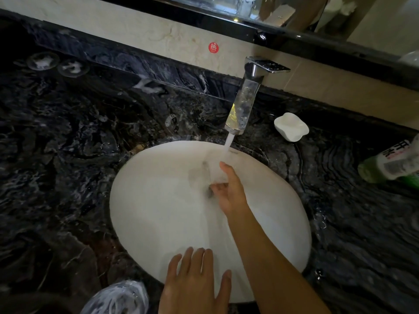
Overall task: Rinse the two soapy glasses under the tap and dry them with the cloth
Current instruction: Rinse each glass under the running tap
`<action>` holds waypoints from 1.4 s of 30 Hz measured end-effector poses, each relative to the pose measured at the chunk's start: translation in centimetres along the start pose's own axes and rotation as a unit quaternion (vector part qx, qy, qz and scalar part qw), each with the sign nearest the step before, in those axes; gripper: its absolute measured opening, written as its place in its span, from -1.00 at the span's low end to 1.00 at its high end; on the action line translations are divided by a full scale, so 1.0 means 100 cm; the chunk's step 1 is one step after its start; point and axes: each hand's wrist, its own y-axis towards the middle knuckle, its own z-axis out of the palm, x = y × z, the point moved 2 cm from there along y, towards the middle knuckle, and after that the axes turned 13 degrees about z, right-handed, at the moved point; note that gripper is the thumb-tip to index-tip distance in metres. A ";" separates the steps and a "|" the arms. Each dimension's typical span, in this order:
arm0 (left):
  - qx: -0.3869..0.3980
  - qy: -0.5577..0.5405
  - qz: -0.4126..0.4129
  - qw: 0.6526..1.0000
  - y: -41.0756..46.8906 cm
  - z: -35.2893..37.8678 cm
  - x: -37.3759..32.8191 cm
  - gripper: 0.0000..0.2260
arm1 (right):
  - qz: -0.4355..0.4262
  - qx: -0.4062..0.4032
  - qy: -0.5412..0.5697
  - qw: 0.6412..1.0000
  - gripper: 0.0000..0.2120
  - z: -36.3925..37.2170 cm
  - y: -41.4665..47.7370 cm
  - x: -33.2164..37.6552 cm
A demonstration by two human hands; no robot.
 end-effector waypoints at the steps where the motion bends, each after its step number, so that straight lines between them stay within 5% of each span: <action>1: 0.006 -0.004 -0.003 1.000 0.000 0.001 0.001 -0.39 | 0.009 0.011 0.028 1.000 -0.70 0.004 -0.001 -0.003; 3: 0.026 -0.009 -0.002 1.000 0.001 0.002 0.001 -0.38 | 0.018 0.021 0.078 0.997 -0.76 0.012 -0.004 -0.007; 7: 0.051 -0.006 0.006 0.999 0.001 0.010 0.002 -0.43 | 0.035 0.034 0.187 0.981 -0.53 0.026 -0.010 -0.009; 14: -0.062 -0.014 0.044 0.997 0.002 0.005 0.004 -0.21 | 0.073 0.052 0.386 0.918 -0.31 0.037 -0.009 -0.015; 17: -0.070 0.009 0.072 0.995 0.003 0.004 0.005 -0.48 | 0.088 0.034 0.453 0.887 -0.34 0.044 -0.008 -0.014; 23: -0.060 0.006 0.090 0.994 0.004 0.006 0.006 -0.55 | 0.097 0.035 0.537 0.837 -0.31 0.054 -0.007 -0.015; 29: -0.087 0.032 0.080 0.992 0.007 0.005 0.006 -0.68 | 0.082 0.043 0.459 0.883 -0.41 0.052 -0.004 -0.012; 36: -0.031 -0.024 0.060 0.997 0.006 0.007 0.007 -0.24 | 0.054 0.029 0.212 0.975 -0.44 0.047 -0.001 -0.007; 39: -0.023 -0.019 0.054 0.998 0.009 0.005 0.007 -0.21 | 0.017 -0.004 0.128 0.992 -0.69 0.045 0.000 -0.010; 42: -0.028 -0.017 0.051 0.998 0.011 0.003 0.006 -0.19 | -0.008 -0.023 0.067 0.997 -0.62 0.044 0.004 -0.010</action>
